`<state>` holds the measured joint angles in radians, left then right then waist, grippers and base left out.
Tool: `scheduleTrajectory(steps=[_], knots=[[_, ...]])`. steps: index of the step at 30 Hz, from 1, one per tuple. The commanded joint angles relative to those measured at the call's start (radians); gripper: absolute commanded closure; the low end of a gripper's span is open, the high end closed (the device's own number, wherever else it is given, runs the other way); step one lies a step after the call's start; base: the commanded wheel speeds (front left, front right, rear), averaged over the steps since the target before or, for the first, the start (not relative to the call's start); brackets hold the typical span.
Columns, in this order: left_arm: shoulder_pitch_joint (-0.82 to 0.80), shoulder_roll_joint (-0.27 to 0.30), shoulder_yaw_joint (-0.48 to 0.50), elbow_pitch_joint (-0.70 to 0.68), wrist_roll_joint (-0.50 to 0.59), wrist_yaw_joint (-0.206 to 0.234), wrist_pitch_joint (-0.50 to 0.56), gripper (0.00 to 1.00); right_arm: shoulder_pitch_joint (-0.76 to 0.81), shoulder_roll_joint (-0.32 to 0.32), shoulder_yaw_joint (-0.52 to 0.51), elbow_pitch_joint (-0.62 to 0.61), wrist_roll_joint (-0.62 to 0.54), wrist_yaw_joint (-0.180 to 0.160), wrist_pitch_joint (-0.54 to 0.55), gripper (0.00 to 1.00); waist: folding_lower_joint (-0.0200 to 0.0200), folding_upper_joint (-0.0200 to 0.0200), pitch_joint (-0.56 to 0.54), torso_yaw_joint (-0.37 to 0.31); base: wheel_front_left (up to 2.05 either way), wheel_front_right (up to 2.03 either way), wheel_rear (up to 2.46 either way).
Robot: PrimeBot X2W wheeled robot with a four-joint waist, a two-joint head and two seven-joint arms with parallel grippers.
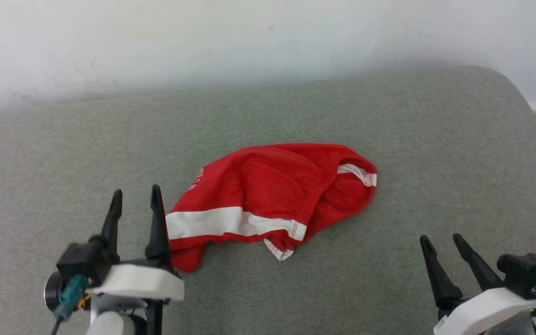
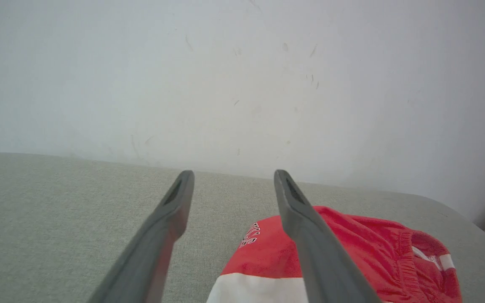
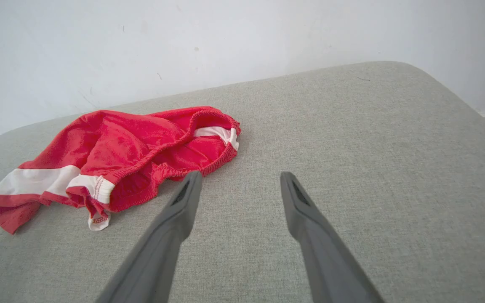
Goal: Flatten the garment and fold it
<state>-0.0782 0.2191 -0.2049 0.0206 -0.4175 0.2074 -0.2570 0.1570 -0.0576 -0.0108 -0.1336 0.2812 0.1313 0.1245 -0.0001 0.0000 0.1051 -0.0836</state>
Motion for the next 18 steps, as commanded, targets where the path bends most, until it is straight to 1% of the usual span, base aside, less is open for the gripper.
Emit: scheduleTrajectory(steps=[1, 6, 9, 12, 18], knots=[[0.033, -0.011, 0.007, -0.023, 0.029, -0.008, -0.004, 0.00, 0.017, 0.000, -0.006, -0.009, -0.003, -0.001, 0.003, 0.00, 0.0001, 0.0000, -0.012, 0.029, 0.00, 0.00, 0.00], [0.072, -0.033, 0.011, -0.052, 0.079, -0.025, -0.005, 0.00, 0.031, -0.007, -0.008, -0.012, 0.006, -0.001, 0.015, 0.00, 0.0001, 0.0000, -0.013, 0.060, 0.00, 0.00, 0.00], [0.082, -0.040, 0.009, -0.052, 0.111, -0.038, -0.005, 0.00, 0.014, -0.021, 0.018, -0.003, 0.020, -0.001, 0.017, 0.00, 0.0001, 0.0000, -0.011, 0.089, 0.00, 0.00, 0.00], [0.083, -0.051, 0.008, -0.050, 0.128, -0.051, -0.005, 0.00, -0.031, -0.048, 0.080, 0.037, 0.040, -0.001, 0.025, 0.00, 0.0001, 0.0000, -0.006, 0.119, 0.00, 0.00, 0.00], [0.073, -0.086, 0.006, -0.032, 0.144, -0.078, -0.005, 0.00, -0.189, -0.093, 0.234, 0.191, 0.139, -0.001, 0.045, 0.00, 0.0001, 0.0000, 0.004, 0.179, 0.00, 0.00, 0.00]])
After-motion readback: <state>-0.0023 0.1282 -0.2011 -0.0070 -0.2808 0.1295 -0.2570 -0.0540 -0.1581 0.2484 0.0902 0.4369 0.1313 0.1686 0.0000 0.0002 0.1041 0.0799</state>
